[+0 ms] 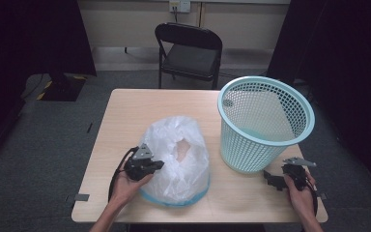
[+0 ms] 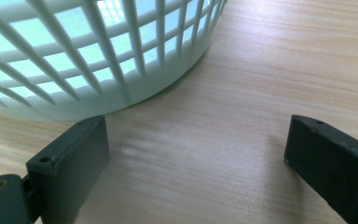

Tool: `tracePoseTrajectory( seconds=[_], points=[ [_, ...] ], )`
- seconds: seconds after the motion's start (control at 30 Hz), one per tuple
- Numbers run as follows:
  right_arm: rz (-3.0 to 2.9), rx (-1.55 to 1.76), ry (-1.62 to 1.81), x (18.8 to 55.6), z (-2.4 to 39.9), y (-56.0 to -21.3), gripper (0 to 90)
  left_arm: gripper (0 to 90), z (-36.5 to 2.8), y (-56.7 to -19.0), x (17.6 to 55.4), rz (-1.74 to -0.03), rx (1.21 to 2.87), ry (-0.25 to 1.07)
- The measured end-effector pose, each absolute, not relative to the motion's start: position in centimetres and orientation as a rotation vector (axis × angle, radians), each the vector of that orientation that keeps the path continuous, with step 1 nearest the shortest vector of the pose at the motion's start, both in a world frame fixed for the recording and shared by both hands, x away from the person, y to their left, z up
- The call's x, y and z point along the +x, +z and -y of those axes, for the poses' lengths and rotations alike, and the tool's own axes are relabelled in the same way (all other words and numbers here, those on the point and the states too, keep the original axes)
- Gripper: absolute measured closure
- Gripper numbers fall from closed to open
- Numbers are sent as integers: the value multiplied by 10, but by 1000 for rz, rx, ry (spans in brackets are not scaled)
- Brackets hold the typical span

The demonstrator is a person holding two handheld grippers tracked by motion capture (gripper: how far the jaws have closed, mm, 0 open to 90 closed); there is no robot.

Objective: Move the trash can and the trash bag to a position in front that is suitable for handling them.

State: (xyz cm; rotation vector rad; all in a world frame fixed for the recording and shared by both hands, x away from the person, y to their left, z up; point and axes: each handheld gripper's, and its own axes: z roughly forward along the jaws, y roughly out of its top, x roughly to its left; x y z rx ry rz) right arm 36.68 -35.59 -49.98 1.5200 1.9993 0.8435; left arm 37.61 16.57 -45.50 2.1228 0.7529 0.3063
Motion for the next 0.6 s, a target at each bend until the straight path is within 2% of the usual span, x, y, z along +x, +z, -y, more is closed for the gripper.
tracePoseTrajectory(
  seconds=[0.37, 0.6],
  points=[
    [-1999, 1520, 843, 367, 356, -500, 56, 893, -221, -456, 348, -825, 2117, 362],
    [-1999, 1520, 843, 367, 356, -500, 56, 885, -251, -462, 336, -890, 2040, 351]
  ],
)
